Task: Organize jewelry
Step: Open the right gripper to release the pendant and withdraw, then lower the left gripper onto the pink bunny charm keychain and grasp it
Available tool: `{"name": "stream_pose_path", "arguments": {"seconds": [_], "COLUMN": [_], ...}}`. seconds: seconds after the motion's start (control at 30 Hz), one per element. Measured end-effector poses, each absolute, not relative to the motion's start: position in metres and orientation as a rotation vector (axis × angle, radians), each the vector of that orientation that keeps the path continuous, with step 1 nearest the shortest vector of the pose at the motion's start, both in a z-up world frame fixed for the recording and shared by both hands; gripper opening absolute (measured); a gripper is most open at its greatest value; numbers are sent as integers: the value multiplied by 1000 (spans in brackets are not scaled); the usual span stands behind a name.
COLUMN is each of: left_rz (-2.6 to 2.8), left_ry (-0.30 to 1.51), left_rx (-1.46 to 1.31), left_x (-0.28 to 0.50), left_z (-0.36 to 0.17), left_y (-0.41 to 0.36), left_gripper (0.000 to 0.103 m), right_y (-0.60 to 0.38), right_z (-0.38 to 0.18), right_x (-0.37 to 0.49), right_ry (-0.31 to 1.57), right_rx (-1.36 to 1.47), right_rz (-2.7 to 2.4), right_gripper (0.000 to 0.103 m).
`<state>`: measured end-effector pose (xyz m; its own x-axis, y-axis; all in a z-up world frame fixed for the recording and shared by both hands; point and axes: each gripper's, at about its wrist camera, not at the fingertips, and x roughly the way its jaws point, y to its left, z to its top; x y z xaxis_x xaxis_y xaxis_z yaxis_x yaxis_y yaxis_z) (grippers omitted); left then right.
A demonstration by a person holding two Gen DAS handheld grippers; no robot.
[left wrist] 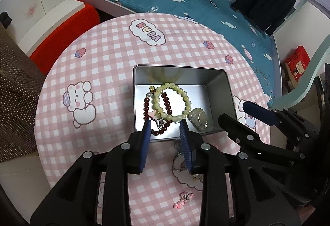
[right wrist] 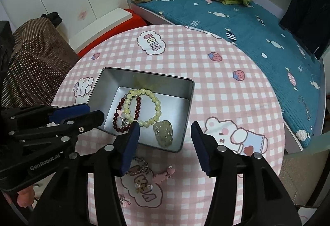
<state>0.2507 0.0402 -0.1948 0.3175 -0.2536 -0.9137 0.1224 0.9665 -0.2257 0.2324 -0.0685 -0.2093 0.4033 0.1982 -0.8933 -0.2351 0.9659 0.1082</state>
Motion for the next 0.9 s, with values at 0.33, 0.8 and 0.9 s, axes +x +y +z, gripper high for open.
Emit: {"name": "stream_pose_path", "arguments": {"seconds": [0.33,0.8,0.9], "left_rz": [-244,-232,-230], "left_ry": [1188,1218,1238], "left_rx": [-105,-84,-79], "left_x": [222,161,150], "left_z": [-181,-190,-197], "left_y": [34,24,21], "left_gripper": [46,69,70], "right_y": [-83,-107,-111], "right_z": [-203,-217,-224], "right_x": [208,157,147], "right_ry": [1107,1150,1170], "right_rx": [-34,-46,-57], "right_rz": [233,182,177], "right_gripper": [62,79,79]}}
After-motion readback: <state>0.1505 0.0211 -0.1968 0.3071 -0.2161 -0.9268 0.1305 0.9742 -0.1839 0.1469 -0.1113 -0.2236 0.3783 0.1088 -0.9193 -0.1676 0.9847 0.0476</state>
